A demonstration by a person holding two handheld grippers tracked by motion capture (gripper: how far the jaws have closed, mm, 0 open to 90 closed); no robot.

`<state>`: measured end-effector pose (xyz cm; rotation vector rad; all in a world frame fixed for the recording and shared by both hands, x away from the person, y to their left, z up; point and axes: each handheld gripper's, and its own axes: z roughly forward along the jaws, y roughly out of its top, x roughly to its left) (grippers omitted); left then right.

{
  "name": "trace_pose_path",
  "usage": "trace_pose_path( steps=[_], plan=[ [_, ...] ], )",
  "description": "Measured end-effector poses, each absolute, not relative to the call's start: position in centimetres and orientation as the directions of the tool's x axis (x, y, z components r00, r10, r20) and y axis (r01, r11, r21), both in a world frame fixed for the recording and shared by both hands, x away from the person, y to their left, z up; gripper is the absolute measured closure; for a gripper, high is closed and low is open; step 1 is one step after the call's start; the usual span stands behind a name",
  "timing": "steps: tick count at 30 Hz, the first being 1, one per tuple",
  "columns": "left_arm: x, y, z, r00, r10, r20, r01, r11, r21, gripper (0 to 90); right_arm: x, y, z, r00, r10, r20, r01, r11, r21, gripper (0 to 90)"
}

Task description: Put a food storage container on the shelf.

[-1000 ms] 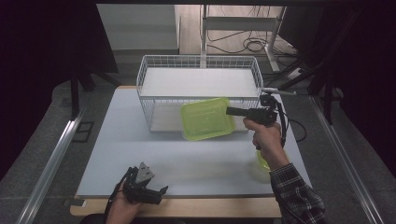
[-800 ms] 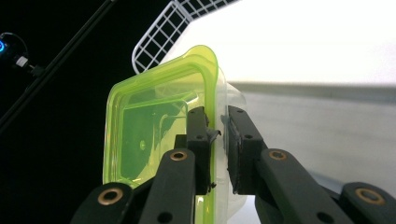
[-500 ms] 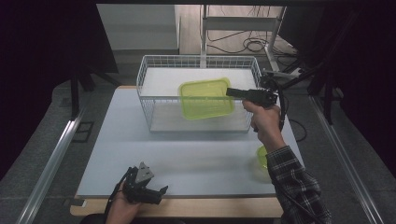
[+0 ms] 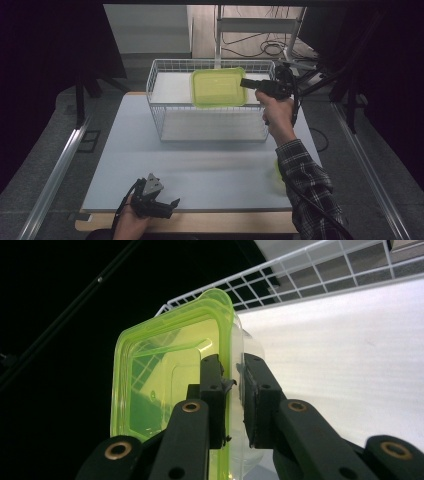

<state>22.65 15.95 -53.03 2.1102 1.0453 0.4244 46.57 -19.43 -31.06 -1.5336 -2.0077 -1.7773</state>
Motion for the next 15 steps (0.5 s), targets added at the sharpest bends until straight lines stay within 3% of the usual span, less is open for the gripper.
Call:
trace_pose_path(
  steps=[15],
  plan=[
    [22.7, 16.0, -53.0, 0.618, 0.785, -0.041, 0.550, -0.395, 0.736, 2.6, 48.9, -18.7, -31.5, -0.451, 0.660, 0.601, 0.678, -0.184, 0.711, 80.2]
  ],
)
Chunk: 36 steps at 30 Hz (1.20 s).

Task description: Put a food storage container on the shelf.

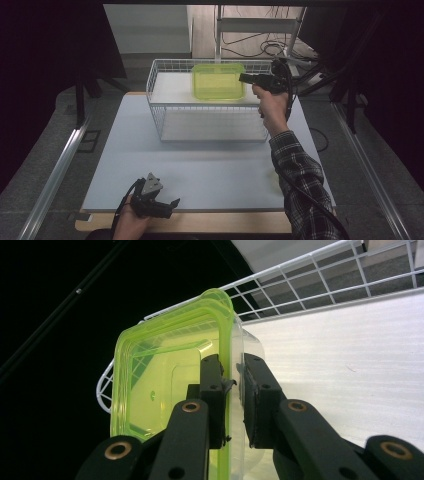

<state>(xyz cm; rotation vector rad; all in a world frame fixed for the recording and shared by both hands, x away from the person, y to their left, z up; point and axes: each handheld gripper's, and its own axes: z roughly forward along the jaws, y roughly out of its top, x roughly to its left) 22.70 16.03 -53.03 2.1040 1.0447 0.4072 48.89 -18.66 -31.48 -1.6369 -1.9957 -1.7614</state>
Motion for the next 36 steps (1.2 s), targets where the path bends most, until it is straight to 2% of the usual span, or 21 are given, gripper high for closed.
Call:
trace_pose_path(
  steps=[11, 20, 22, 25, 29, 36],
  plan=[
    [22.7, 15.9, -53.1, 0.622, 0.783, -0.033, 0.551, -0.407, 0.729, 2.6, 49.5, -18.1, -31.8, -0.432, 0.703, 0.564, 0.670, -0.168, 0.723, 77.6],
    [22.7, 15.8, -53.2, 0.624, 0.781, -0.027, 0.551, -0.416, 0.723, 2.5, 50.2, -17.1, -31.7, -0.423, 0.797, 0.432, 0.645, -0.070, 0.761, 68.9],
    [22.7, 15.8, -53.2, 0.625, 0.780, -0.026, 0.551, -0.417, 0.723, 2.5, 50.3, -17.1, -31.8, -0.422, 0.797, 0.433, 0.647, -0.070, 0.759, 68.3],
    [22.7, 15.8, -53.2, 0.626, 0.780, -0.025, 0.551, -0.419, 0.722, 2.5, 50.5, -16.9, -31.9, -0.426, 0.802, 0.418, 0.643, -0.056, 0.764, 64.3],
    [22.7, 15.8, -53.2, 0.626, 0.779, -0.025, 0.551, -0.419, 0.722, 2.5, 50.4, -16.4, -31.6, -0.427, 0.848, 0.314, 0.607, 0.011, 0.795, 56.2],
    [22.7, 15.9, -53.1, 0.625, 0.780, -0.029, 0.548, -0.412, 0.728, 2.6, 49.5, -16.9, -31.1, -0.459, 0.836, 0.302, 0.578, 0.023, 0.816, 44.0]
  ],
)
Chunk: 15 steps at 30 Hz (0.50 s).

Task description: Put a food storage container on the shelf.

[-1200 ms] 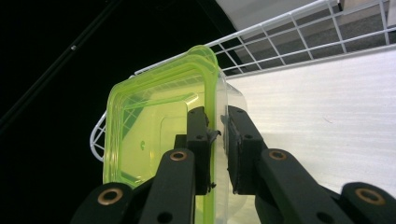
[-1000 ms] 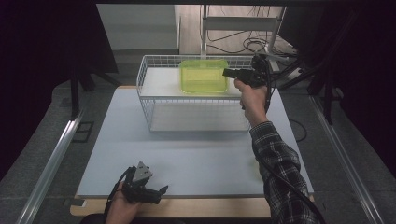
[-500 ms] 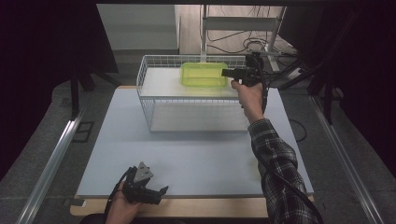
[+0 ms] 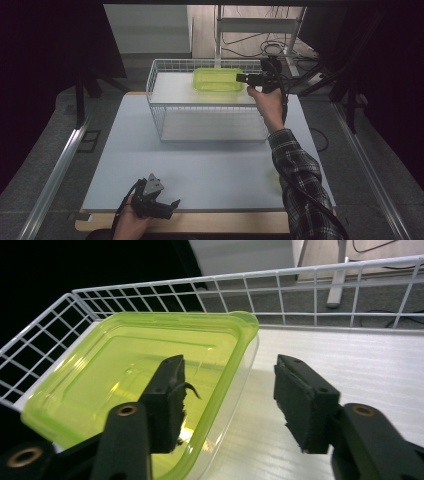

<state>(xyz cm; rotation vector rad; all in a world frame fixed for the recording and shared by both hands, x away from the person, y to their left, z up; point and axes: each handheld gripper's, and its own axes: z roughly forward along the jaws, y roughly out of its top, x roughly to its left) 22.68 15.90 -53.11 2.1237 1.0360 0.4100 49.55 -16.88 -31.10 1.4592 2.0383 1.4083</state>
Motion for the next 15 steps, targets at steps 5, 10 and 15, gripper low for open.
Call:
trace_pose_path(
  steps=[5, 10, 15],
  plan=[
    [22.7, 16.0, -53.1, 0.627, 0.778, -0.046, 0.547, -0.397, 0.737, 2.6, 48.4, -17.3, -30.9, -0.503, 0.812, 0.298, 0.571, 0.053, 0.819, 37.5],
    [22.6, 16.0, -53.0, 0.631, 0.774, -0.049, 0.533, -0.387, 0.753, 2.3, 47.6, -17.4, -30.8, -0.534, 0.796, 0.286, 0.558, 0.078, 0.826, 34.0],
    [22.6, 16.0, -53.0, 0.632, 0.773, -0.047, 0.531, -0.388, 0.754, 2.1, 46.5, -17.6, -31.0, -0.560, 0.777, 0.289, 0.553, 0.091, 0.828, 31.6]
  ],
)
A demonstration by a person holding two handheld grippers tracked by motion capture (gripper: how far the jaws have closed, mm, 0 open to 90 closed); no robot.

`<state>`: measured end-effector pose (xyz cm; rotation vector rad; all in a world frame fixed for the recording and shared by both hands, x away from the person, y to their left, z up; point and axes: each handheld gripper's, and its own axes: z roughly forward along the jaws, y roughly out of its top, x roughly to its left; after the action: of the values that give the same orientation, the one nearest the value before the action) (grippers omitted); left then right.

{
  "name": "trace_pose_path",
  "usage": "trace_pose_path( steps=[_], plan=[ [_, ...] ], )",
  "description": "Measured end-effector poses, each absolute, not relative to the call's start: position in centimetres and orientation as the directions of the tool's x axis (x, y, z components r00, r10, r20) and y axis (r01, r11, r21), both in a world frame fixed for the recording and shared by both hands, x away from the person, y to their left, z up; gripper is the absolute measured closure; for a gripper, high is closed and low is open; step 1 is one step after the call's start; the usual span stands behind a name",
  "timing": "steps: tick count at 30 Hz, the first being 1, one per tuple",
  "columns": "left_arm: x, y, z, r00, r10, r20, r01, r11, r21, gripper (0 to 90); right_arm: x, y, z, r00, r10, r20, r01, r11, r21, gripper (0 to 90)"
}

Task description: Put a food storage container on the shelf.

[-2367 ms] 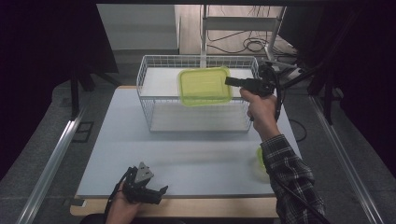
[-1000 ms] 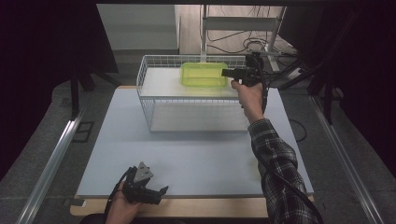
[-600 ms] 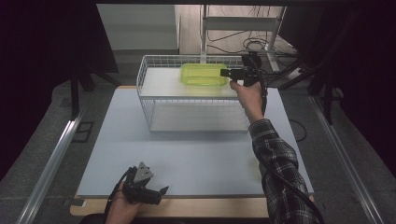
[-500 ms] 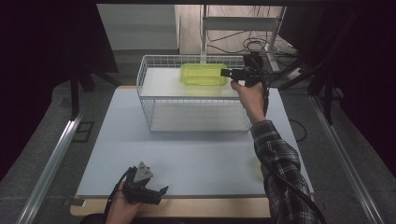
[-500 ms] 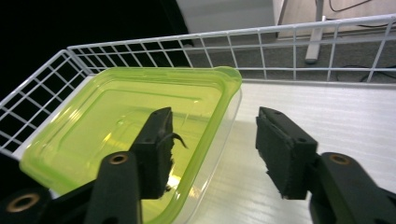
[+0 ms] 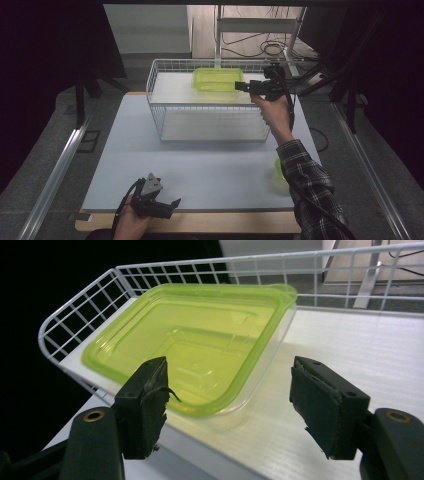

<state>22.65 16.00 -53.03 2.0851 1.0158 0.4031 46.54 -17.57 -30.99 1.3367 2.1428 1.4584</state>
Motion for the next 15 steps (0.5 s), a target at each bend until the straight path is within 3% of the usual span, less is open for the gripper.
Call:
trace_pose_path(
  steps=[15],
  plan=[
    [22.7, 16.0, -53.1, 0.637, 0.770, -0.042, 0.526, -0.393, 0.754, 1.9, 43.4, -17.6, -32.3, -0.615, 0.754, 0.231, 0.511, 0.159, 0.845, 25.3]
  ],
)
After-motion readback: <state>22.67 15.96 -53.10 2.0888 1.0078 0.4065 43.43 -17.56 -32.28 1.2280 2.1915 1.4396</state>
